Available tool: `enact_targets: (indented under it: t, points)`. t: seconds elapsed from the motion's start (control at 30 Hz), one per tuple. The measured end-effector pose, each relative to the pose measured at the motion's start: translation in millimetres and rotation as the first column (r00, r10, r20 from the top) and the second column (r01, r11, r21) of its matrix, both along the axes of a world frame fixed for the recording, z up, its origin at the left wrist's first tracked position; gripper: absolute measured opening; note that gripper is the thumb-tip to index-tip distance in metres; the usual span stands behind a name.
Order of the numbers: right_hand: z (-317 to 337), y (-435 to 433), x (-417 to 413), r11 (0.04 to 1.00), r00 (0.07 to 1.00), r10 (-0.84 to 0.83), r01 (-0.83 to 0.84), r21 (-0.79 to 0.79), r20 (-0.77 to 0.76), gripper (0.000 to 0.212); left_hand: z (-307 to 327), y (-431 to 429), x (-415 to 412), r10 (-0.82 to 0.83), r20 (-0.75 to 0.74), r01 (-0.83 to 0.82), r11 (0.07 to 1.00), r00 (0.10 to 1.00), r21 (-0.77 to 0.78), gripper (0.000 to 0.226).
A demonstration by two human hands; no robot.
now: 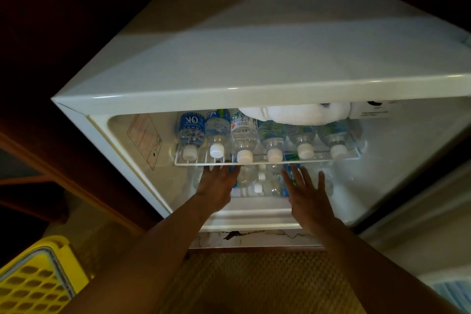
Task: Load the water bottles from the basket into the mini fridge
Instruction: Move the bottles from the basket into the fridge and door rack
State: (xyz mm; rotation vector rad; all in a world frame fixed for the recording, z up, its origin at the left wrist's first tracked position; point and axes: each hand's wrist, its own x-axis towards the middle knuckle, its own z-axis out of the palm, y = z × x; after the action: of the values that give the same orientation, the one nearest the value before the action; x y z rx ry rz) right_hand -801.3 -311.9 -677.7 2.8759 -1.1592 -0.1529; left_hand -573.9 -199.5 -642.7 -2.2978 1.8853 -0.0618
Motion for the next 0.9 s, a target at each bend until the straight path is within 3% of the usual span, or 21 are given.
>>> enact_targets:
  t: [0.17,0.33,0.47,0.57,0.73,0.9]
  points:
    - [3.5,-8.4,6.3,1.0,1.0,-0.004,0.004,-0.03,0.027,0.087,2.7,-5.6,1.6,0.035,-0.041,-0.034,0.999,0.999,0.005,0.083]
    - [-0.9,-5.7,5.3,1.0,0.999,-0.002,0.004,-0.031,0.051,0.096,-1.0,-2.0,3.4,0.013,-0.051,-0.013,1.0,0.999,-0.003,0.086]
    - [11.5,4.7,6.3,1.0,0.998,-0.03,0.03,-0.001,0.064,0.09,7.2,5.2,-0.8,0.013,-0.048,-0.013,1.0,0.999,0.002,0.085]
    - [36.7,24.2,6.8,0.999,0.994,-0.044,0.047,-0.024,0.095,0.085,24.2,21.3,-15.4,0.0,-0.042,0.0,1.0,0.999,-0.006,0.08]
    - [95.7,66.3,-6.0,0.99,0.983,-0.079,0.097,-0.106,0.166,0.071,64.8,59.7,-54.5,0.014,-0.171,-0.027,0.997,0.985,-0.073,0.071]
    - [179.8,122.6,-50.7,0.97,0.938,-0.07,0.143,-0.197,0.339,0.066,125.5,103.1,-113.1,-0.054,-0.229,0.016,0.986,0.972,-0.164,0.061]
